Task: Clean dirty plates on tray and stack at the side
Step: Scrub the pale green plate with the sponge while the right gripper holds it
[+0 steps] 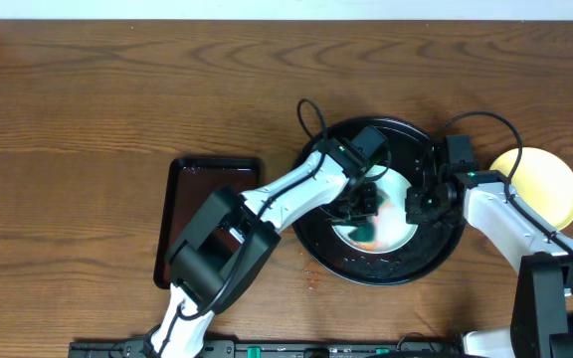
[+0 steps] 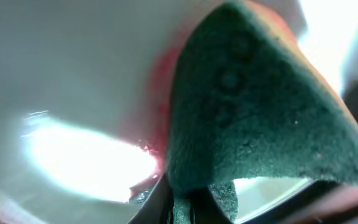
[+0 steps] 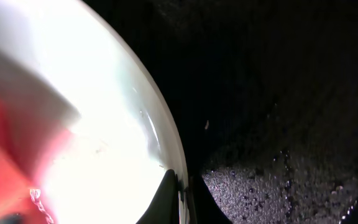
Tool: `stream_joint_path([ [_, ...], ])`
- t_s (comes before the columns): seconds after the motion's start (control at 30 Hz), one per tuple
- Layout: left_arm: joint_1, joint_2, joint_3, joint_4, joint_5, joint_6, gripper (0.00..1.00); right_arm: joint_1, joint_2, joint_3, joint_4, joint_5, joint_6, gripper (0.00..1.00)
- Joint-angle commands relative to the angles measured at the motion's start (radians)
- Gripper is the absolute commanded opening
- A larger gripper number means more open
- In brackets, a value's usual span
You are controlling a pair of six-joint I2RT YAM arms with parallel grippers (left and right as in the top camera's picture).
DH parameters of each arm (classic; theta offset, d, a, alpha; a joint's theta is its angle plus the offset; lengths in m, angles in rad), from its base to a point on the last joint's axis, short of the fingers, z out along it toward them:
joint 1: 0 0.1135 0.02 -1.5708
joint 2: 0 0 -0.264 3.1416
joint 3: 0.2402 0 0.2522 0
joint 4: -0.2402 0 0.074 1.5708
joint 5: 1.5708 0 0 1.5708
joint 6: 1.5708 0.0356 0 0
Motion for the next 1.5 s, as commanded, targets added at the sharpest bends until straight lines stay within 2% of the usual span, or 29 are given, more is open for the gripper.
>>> stream_joint_path([
  [0.0, 0.055, 0.047, -0.041, -0.092, -0.390, 0.011, 0.08, 0.008, 0.026, -0.027, -0.003, 0.003, 0.011, 0.01],
  [0.13, 0.074, 0.046, -0.012, -0.169, -0.472, 0.036, 0.08, 0.008, 0.026, -0.027, -0.001, 0.007, 0.010, 0.01],
  [0.3, 0.081, 0.046, 0.047, -0.199, -0.451, 0.038, 0.09, 0.008, 0.026, -0.027, 0.000, 0.010, 0.008, 0.01],
  [0.43, 0.081, 0.051, 0.049, -0.095, -0.269, 0.059, 0.09, 0.008, 0.026, -0.027, 0.000, 0.010, -0.022, 0.01],
  [0.6, 0.078, 0.071, 0.048, 0.073, 0.094, 0.049, 0.09, 0.030, 0.026, -0.027, 0.007, 0.009, -0.043, 0.01],
  [0.8, 0.044, 0.071, 0.048, 0.166, 0.258, 0.008, 0.09, 0.074, 0.026, -0.027, 0.034, 0.006, -0.040, 0.01],
  [1.1, 0.014, 0.071, 0.034, 0.213, 0.238, 0.009, 0.13, 0.111, 0.026, -0.027, 0.049, 0.006, -0.016, 0.01],
  [1.4, 0.083, 0.071, 0.030, 0.042, -0.048, 0.009, 0.12, 0.118, 0.026, -0.027, 0.037, 0.006, -0.013, 0.01],
  [1.47, 0.112, 0.071, 0.030, -0.016, -0.124, 0.009, 0.10, 0.119, 0.026, -0.027, 0.035, 0.006, -0.013, 0.01],
])
